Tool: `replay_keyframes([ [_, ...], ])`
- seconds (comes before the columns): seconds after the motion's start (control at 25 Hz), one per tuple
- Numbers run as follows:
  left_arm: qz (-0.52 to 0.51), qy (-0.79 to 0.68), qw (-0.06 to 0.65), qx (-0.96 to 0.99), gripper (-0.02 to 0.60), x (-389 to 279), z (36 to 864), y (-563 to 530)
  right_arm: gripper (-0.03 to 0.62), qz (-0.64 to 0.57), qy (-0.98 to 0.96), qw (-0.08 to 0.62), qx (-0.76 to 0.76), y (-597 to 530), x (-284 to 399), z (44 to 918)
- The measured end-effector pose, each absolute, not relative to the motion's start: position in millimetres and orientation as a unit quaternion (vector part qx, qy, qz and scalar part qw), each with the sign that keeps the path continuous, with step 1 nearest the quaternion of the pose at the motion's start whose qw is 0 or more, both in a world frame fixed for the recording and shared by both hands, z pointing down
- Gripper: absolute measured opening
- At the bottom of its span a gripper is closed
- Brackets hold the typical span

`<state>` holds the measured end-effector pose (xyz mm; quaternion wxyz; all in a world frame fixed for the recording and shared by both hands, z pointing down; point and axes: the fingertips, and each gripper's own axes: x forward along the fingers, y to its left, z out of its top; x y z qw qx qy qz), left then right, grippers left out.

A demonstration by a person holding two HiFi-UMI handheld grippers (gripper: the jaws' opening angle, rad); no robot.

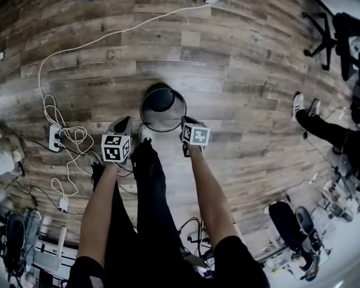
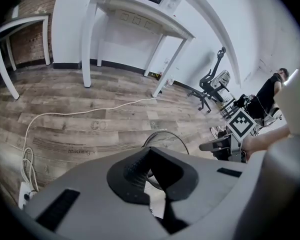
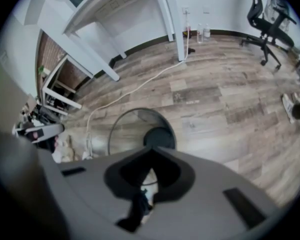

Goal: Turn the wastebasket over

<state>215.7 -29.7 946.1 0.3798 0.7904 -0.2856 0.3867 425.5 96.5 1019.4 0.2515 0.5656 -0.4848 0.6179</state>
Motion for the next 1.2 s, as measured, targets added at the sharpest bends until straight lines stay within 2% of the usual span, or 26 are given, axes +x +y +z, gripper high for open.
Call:
replay_keyframes([
  [0.64, 0.319, -0.27, 0.351, 0.838, 0.031, 268.0, 692.2, -57.7, 0.031, 0.569, -0.502, 0.083, 0.646, 54.8, 414.4, 768.3],
  [1.2, 0.251, -0.215, 0.247, 0.911, 0.031, 272.2, 481.1, -70.1, 0.031, 0.438, -0.542, 0.006, 0.718, 27.7, 387.9, 519.2],
])
